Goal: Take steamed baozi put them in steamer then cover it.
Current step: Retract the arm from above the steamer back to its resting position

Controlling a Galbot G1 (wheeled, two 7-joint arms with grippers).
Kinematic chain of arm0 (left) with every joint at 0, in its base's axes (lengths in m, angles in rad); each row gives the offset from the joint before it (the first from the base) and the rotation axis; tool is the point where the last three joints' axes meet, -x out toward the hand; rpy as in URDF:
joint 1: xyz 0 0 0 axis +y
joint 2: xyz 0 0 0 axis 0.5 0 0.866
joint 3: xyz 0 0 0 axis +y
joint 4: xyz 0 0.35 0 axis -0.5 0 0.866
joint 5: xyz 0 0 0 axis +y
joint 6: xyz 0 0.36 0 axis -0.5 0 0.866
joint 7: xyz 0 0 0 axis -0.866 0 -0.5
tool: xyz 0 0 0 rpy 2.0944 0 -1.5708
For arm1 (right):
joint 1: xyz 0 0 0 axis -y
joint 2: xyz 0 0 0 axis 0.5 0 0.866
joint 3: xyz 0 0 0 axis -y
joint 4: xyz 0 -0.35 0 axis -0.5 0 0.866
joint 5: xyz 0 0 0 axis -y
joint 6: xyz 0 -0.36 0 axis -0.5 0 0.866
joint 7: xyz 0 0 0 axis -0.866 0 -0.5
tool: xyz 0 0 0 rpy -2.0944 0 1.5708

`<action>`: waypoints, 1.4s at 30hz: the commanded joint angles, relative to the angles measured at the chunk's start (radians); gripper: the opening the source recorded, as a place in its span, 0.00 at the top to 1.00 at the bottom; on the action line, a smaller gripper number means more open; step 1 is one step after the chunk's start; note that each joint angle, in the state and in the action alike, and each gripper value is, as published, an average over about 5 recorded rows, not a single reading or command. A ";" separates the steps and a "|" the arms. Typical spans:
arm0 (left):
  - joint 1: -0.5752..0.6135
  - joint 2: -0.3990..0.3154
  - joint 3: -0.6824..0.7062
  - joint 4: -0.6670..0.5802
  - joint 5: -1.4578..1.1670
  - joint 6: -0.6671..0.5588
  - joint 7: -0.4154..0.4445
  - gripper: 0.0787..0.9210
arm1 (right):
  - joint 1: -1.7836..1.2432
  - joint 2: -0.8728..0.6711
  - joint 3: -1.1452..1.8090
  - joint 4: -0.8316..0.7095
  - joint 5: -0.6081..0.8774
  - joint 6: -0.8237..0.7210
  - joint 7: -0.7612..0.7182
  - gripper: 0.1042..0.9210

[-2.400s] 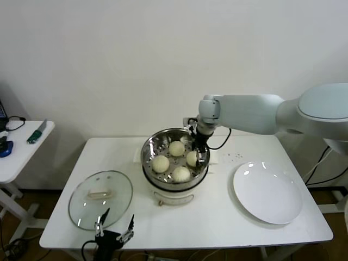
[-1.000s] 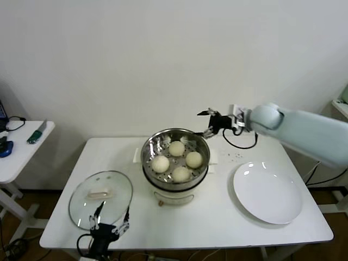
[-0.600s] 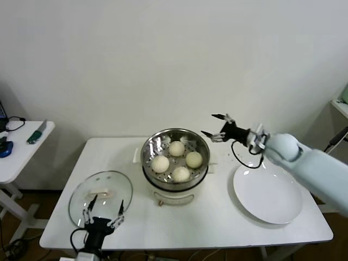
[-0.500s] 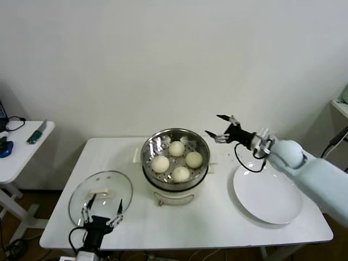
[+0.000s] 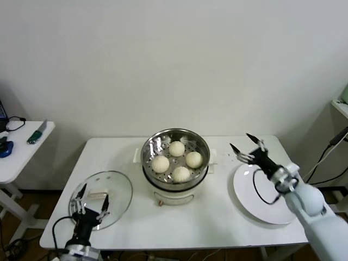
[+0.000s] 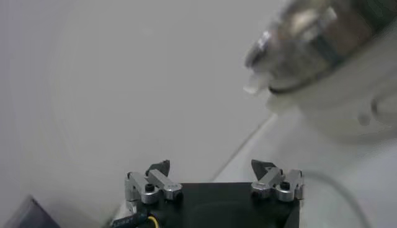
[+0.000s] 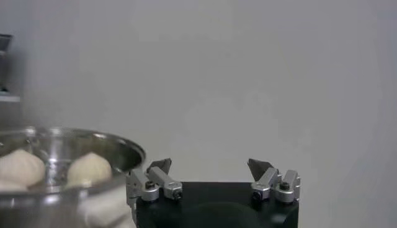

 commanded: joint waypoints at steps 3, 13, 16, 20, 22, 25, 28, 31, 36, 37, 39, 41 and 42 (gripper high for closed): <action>-0.083 0.028 0.000 0.156 0.635 0.089 -0.021 0.12 | -0.294 0.189 0.272 0.038 -0.159 -0.018 0.007 0.12; -0.191 0.030 0.047 0.334 0.592 0.148 -0.080 0.12 | -0.342 0.237 0.289 0.056 -0.217 -0.066 0.045 0.12; -0.209 0.029 0.062 0.372 0.607 0.167 -0.111 0.12 | -0.349 0.248 0.288 0.054 -0.221 -0.067 0.049 0.12; -0.242 0.030 0.069 0.410 0.607 0.177 -0.129 0.12 | -0.354 0.262 0.286 0.053 -0.228 -0.066 0.049 0.12; -0.262 0.034 0.069 0.429 0.601 0.179 -0.132 0.12 | -0.356 0.267 0.286 0.054 -0.229 -0.066 0.048 0.12; -0.289 0.042 0.070 0.456 0.594 0.182 -0.141 0.12 | -0.358 0.273 0.285 0.054 -0.228 -0.068 0.047 0.12; -0.312 0.047 0.072 0.474 0.593 0.185 -0.147 0.12 | -0.358 0.278 0.287 0.052 -0.231 -0.069 0.046 0.12; -0.329 0.049 0.074 0.485 0.592 0.188 -0.153 0.12 | -0.360 0.284 0.290 0.050 -0.235 -0.068 0.044 0.12; -0.352 0.059 0.083 0.510 0.592 0.196 -0.157 0.12 | -0.361 0.298 0.292 0.048 -0.246 -0.064 0.041 0.12; -0.358 0.062 0.084 0.516 0.592 0.197 -0.159 0.12 | -0.361 0.300 0.292 0.048 -0.249 -0.064 0.041 0.12; -0.367 0.068 0.088 0.524 0.592 0.200 -0.161 0.12 | -0.361 0.305 0.291 0.047 -0.255 -0.063 0.040 0.12; -0.375 0.075 0.093 0.531 0.592 0.202 -0.161 0.12 | -0.358 0.311 0.290 0.045 -0.261 -0.062 0.040 0.12; -0.379 0.078 0.096 0.536 0.592 0.203 -0.160 0.12 | -0.357 0.313 0.289 0.044 -0.265 -0.061 0.040 0.12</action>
